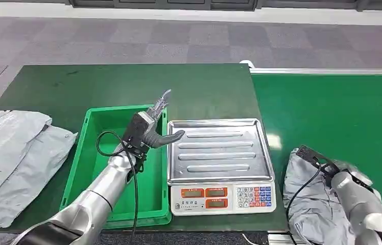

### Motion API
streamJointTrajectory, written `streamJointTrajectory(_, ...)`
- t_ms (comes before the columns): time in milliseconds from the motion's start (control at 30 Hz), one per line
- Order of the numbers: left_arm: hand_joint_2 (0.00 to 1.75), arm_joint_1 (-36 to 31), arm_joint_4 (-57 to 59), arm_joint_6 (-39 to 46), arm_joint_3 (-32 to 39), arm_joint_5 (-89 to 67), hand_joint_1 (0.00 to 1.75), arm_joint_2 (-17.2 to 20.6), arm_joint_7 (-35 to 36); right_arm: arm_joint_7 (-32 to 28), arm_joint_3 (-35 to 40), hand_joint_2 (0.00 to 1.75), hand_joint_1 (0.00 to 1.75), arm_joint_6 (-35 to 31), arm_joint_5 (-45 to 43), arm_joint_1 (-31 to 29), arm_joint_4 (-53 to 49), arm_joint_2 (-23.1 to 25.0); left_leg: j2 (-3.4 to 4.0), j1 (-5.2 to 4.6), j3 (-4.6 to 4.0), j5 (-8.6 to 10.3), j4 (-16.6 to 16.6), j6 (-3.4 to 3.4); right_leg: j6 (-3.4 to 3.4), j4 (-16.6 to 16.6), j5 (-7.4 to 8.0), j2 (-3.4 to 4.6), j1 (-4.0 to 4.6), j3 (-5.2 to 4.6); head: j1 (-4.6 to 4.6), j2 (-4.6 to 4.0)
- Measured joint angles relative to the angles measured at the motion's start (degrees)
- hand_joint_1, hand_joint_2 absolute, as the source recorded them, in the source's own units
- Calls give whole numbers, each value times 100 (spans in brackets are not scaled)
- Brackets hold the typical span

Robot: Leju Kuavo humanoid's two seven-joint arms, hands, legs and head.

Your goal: Moved the parcel from conveyor to table for the left to box.

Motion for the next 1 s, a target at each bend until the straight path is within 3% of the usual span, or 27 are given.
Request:
streamJointTrajectory(233,175,5,-4,9,0,0,0,7,-2,-123,31,175,175,-156,-4,0,0,7,0,0,-6,0,0,0,0,0,0,-1,0,-4,0,-2)
streamJointTrajectory(333,175,49,-55,11,37,0,0,20,-31,-477,31,175,175,-849,-142,-10,-2,37,1,0,-10,0,0,0,2,1,1,1,-1,-7,0,0)
streamJointTrajectory(467,175,187,-186,7,90,0,0,24,-63,-1321,-2,175,175,-2499,-612,-48,-160,101,1,-1,-12,1,0,1,2,1,1,1,-2,-13,0,0)
streamJointTrajectory(600,175,229,-247,0,92,0,0,24,-66,-1497,-39,175,175,-2866,-739,-145,-265,114,0,-1,-12,2,0,2,2,1,1,0,-1,-13,0,0)
streamJointTrajectory(700,175,235,-269,-15,92,0,0,11,-35,-2262,-197,175,175,-4021,-1185,-23,-484,157,-1,-3,-18,2,1,2,2,1,2,-1,-4,-22,0,0)
streamJointTrajectory(767,175,232,-264,-42,92,-15,0,-20,-15,-3261,-519,175,175,-4634,-1636,113,-908,214,-3,-3,-21,3,2,2,2,1,2,-1,-3,-27,0,0)
streamJointTrajectory(833,175,195,-221,-55,92,-15,0,-81,-57,-4071,-956,175,175,-4743,-2509,394,-1623,306,-15,-1,-25,2,3,3,3,1,1,-12,0,-26,-2,0)
streamJointTrajectory(933,175,127,-155,-103,92,-2,0,-173,-105,-4321,-1064,175,175,-4767,-3848,977,-2832,424,-40,-1,-39,3,1,4,8,1,-4,-36,-2,-30,0,0)
streamJointTrajectory(1000,175,90,-122,-105,92,24,0,-212,-107,-4339,-1075,175,175,-4778,-4044,1470,-3812,566,-39,-1,-43,3,0,4,8,1,-4,-35,-2,-31,0,0)
